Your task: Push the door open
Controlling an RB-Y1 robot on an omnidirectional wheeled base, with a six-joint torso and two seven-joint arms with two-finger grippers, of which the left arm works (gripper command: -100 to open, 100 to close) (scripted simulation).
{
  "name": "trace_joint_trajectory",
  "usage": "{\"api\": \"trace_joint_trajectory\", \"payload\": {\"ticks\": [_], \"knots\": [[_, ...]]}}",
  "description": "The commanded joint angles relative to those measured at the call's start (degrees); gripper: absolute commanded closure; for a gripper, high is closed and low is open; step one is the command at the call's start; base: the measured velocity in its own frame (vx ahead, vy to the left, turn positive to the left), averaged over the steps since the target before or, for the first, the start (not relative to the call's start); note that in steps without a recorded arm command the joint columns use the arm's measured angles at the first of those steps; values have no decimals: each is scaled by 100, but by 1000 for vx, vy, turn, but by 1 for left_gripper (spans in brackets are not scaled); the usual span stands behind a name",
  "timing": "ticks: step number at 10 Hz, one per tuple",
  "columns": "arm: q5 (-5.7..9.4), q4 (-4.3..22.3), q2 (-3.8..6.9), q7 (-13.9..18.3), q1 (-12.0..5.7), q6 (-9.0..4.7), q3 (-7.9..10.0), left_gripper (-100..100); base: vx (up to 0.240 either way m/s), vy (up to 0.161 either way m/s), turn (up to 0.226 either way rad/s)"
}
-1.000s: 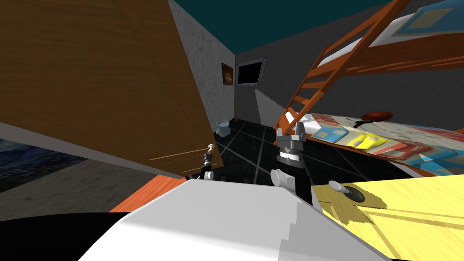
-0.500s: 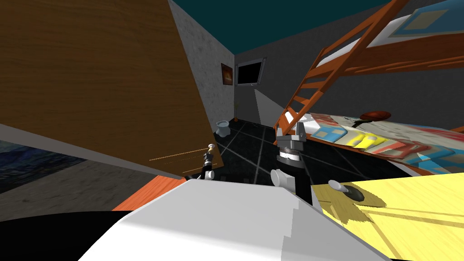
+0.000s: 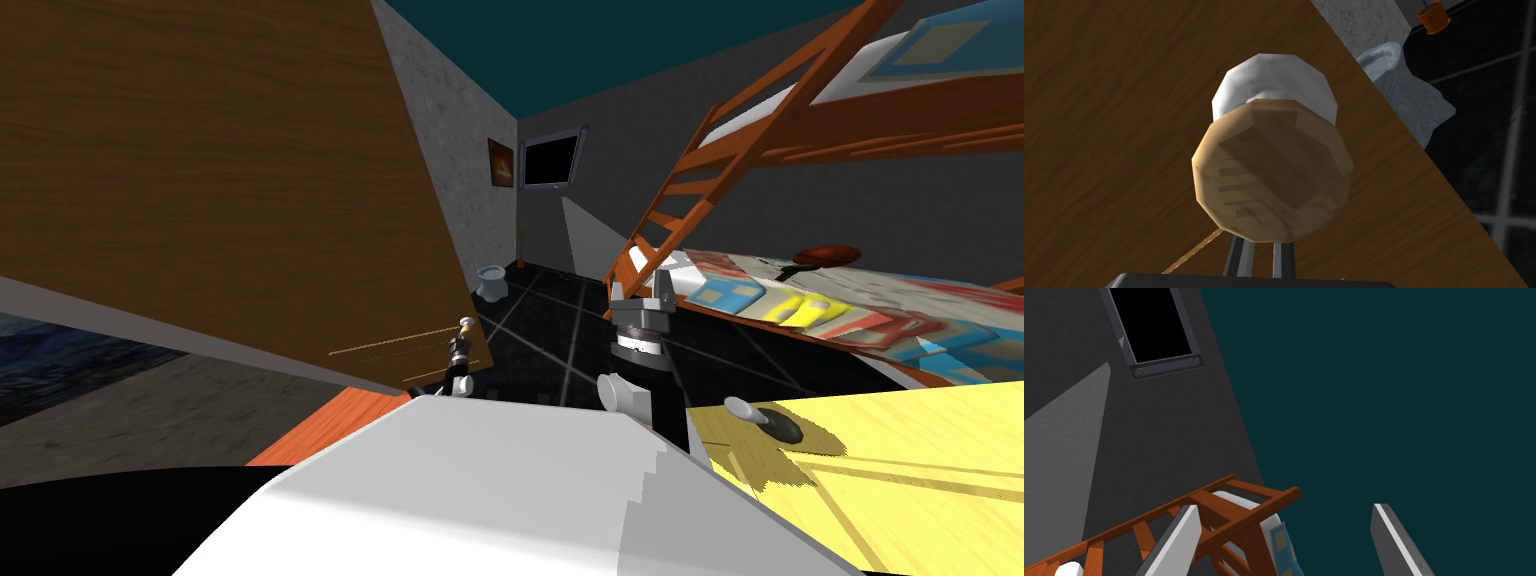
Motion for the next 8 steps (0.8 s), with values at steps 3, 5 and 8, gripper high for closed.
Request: {"api": "trace_joint_trajectory", "payload": {"ticks": [3, 5, 8], "knots": [[82, -112, -46, 366, -98, -72, -9, 100, -4, 17, -32], [267, -246, -96, 575, 113, 48, -108, -100, -53, 37, -31], [484, -366, -173, 914, 173, -33, -237, -100, -86, 8, -66]]}}
